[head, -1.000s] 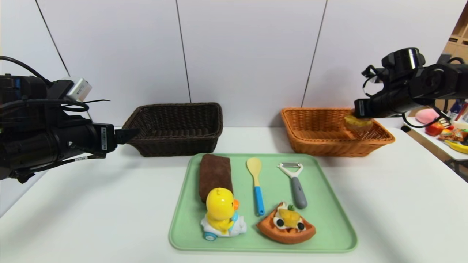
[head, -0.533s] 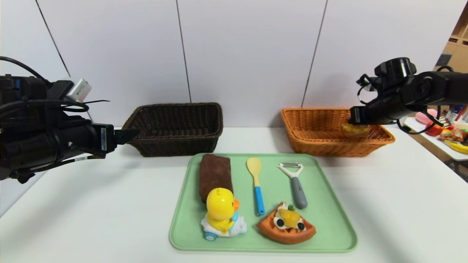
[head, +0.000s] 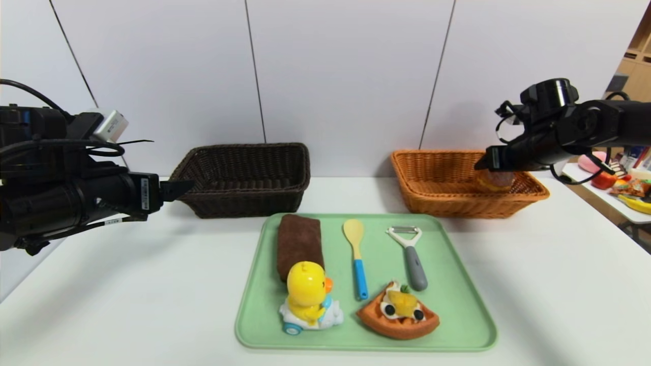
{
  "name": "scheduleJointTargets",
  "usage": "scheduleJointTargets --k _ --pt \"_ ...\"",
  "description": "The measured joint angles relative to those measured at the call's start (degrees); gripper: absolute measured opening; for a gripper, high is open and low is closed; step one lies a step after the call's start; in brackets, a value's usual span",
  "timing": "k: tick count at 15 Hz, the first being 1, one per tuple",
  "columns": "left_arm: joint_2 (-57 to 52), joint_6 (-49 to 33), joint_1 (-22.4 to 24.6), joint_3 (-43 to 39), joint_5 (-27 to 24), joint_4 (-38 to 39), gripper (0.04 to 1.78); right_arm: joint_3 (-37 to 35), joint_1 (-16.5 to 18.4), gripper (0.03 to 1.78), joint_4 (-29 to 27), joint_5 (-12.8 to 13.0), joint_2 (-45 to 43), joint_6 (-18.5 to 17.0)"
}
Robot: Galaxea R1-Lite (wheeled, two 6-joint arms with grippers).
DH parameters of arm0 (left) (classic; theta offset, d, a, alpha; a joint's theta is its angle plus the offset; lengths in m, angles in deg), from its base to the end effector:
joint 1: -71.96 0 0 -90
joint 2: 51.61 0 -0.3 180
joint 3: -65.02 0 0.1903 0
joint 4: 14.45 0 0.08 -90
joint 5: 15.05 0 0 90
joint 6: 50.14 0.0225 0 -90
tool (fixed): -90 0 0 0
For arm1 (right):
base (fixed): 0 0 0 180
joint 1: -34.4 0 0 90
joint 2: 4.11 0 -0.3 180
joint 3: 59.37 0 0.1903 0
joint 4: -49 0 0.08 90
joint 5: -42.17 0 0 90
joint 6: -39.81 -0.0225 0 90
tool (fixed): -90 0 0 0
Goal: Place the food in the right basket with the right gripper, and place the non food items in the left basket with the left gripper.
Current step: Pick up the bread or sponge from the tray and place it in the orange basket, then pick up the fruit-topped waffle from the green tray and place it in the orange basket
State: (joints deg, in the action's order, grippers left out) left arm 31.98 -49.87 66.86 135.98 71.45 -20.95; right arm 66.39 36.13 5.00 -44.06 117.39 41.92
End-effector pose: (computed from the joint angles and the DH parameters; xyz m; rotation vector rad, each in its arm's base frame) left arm 0.2479 -0.0235 0.2229 0.0093 0.3338 -0.1495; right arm 0.4251 -0.0143 0.2044 -0.0477 0.6954 -0.0793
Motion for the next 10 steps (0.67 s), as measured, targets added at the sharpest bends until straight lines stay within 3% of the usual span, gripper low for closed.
scheduleJointTargets --k 4,6,8,10 --pt "0.0 -0.02 0.0 -0.05 0.0 -0.07 1.69 -0.22 -0.22 1.49 -0.17 -0.07 -1.17 -0.18" --pt "0.0 -0.11 0.0 -0.1 0.0 -0.02 1.69 -0.3 -1.16 1.54 -1.0 -0.9 -3.17 -2.66" --pt "-0.16 -0.16 0.0 -0.38 0.0 -0.02 1.69 -0.44 -4.23 1.58 -4.66 -2.58 -7.06 -5.63" --pt "-0.55 -0.2 0.0 -0.99 0.0 -0.02 1.69 -1.35 -10.8 1.61 -10.01 -3.58 -11.75 -7.7"
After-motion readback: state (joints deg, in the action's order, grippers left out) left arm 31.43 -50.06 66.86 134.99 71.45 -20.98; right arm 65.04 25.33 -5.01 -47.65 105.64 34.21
